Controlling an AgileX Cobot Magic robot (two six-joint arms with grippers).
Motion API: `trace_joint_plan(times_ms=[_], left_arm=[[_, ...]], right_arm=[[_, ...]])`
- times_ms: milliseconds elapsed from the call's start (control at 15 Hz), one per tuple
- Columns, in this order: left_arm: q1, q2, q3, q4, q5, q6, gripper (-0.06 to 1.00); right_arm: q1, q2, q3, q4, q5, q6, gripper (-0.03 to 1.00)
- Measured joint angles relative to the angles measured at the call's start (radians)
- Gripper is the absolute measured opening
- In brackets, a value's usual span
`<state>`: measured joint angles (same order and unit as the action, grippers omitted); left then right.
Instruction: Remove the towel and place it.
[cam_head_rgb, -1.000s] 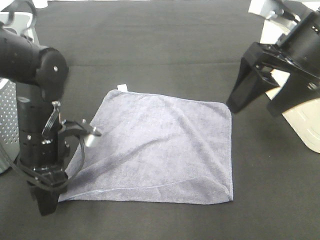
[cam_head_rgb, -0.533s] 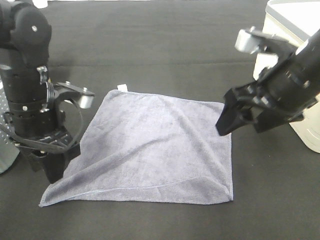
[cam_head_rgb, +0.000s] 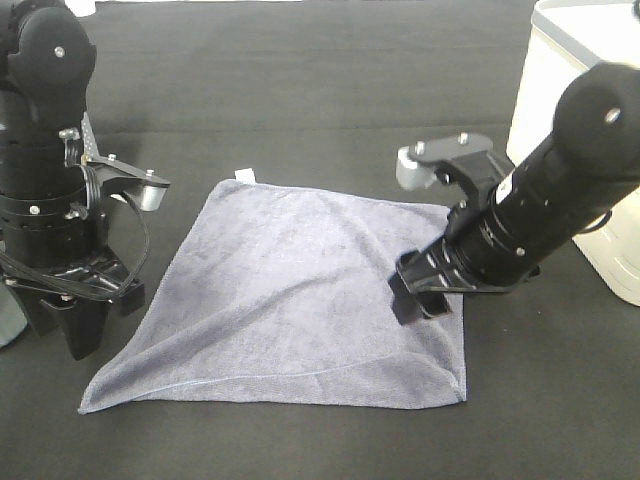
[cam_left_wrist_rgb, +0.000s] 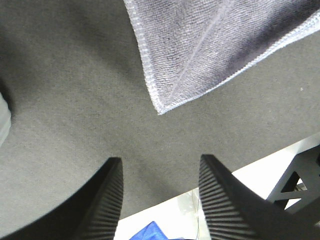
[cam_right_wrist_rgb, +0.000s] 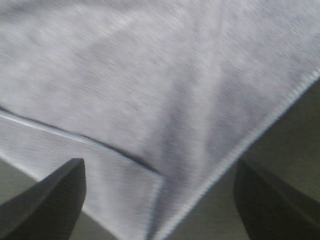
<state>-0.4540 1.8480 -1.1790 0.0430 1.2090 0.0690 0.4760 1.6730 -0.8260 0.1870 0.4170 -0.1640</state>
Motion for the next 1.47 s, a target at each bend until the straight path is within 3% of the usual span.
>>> trace_joint_plan(times_ms=[267, 467, 1000, 1467], left_arm=[[0.000, 0.000, 0.000, 0.003, -0.029, 0.000, 0.45], [0.000, 0.000, 0.000, 0.003, -0.038, 0.000, 0.45], [0.000, 0.000, 0.000, 0.010, -0.041, 0.012, 0.46], [0.000, 0.000, 0.000, 0.012, -0.092, 0.013, 0.46]], right_arm=[[0.000, 0.097, 0.000, -0.137, -0.032, 0.059, 0.77], [0.000, 0.129, 0.000, -0.138, -0.060, 0.064, 0.76], [0.000, 0.130, 0.078, -0.119, 0.018, 0.063, 0.76], [0.000, -0.105, 0.183, -0.054, 0.094, 0.064, 0.76]])
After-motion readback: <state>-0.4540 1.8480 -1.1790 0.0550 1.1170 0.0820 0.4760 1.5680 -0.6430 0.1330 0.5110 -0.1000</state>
